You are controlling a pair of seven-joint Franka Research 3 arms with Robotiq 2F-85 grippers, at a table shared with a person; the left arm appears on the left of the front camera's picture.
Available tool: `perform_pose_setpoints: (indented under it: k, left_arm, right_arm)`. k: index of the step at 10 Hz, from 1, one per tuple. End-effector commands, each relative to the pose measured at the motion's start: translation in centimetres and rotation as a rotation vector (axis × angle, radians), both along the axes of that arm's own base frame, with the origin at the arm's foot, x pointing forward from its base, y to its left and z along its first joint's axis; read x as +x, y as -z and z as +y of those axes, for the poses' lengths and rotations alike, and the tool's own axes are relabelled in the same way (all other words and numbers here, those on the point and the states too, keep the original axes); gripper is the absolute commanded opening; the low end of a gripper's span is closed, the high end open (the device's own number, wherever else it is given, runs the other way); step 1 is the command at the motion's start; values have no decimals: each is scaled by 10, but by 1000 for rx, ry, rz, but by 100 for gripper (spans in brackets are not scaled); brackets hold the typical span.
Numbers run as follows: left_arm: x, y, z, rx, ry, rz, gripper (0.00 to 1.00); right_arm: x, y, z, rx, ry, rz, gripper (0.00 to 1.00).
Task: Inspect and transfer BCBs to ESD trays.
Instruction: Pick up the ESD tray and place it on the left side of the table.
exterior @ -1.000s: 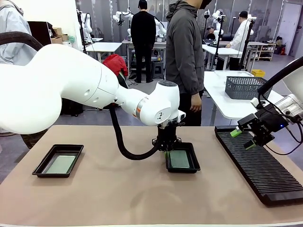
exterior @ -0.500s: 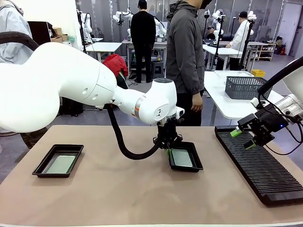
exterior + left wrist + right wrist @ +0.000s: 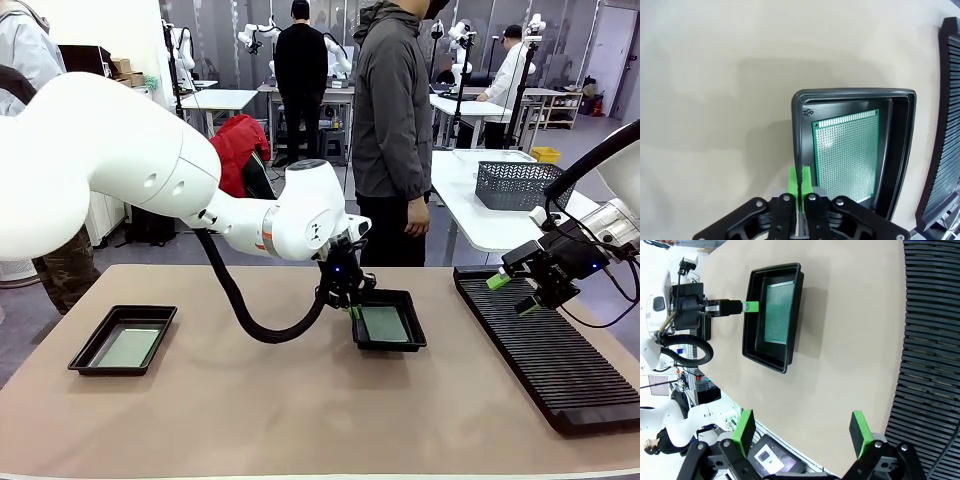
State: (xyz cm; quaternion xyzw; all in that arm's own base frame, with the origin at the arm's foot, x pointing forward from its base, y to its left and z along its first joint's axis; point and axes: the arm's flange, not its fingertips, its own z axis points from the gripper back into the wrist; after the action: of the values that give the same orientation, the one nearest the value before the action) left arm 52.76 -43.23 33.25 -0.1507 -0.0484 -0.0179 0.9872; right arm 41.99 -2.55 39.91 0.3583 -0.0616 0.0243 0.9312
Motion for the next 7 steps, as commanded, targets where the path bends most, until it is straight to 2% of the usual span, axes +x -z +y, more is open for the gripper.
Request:
perform_pose_setpoints:
  k: [1,7]
  left_arm:
    - [-13,0,22,-73,41,-9,0]
    - [-32,-29,76,-92,47,-64,0]
  right_arm:
    - [1,0,1,-10,24,5,100]
    - [1,0,1,-10,24,5,100]
